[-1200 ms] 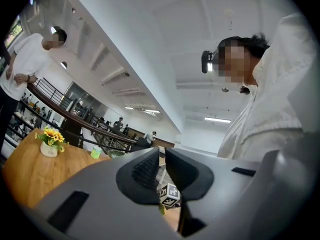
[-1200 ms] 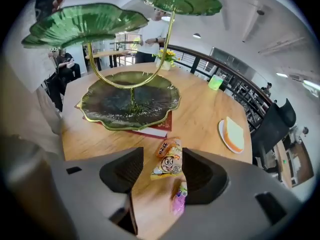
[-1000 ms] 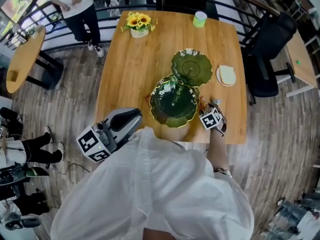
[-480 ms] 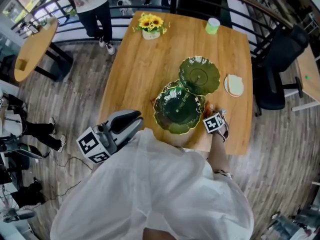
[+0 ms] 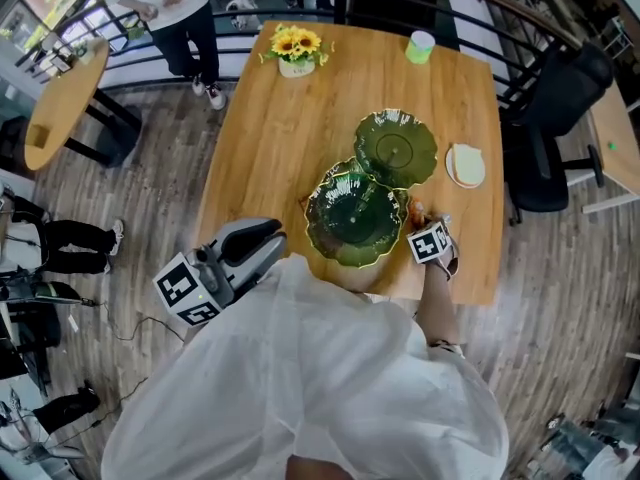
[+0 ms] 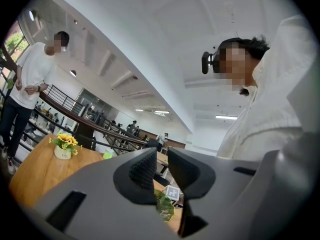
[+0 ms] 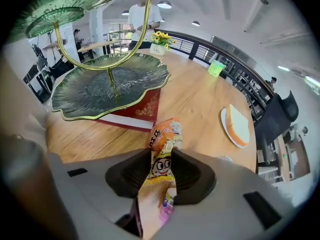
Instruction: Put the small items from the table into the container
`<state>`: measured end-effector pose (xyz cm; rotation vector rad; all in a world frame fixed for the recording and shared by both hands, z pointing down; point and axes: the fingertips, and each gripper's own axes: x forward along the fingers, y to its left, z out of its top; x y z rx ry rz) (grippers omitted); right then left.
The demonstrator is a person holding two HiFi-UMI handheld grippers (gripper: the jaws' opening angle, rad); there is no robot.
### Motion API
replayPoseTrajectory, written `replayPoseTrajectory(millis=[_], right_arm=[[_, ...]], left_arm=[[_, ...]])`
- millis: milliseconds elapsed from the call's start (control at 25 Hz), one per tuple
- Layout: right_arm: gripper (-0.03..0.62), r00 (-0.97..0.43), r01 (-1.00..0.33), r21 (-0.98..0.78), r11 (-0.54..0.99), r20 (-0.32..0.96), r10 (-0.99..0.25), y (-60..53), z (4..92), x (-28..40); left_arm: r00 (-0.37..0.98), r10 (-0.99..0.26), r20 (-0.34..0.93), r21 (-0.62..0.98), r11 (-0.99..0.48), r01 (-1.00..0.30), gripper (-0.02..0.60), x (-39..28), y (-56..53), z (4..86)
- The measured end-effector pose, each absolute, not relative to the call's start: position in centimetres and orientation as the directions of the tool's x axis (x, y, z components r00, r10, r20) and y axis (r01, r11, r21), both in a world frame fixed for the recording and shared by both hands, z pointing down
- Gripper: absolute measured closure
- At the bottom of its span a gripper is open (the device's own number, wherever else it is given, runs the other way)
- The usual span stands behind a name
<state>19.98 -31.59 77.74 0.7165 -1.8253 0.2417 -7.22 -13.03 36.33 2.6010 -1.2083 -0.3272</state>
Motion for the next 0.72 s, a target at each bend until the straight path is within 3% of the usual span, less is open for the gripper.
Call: replayPoseTrajectory(millis=[720], right_arm=[[0.473,-0.321,-0.710,0.274,0.649,0.695,-0.643,-31.4,61.9,19.9]], left_arm=[[0.753,-0.639,-0.155,0.362,-0.746,-0.559,0.517,-4.4,-13.3,37.0]])
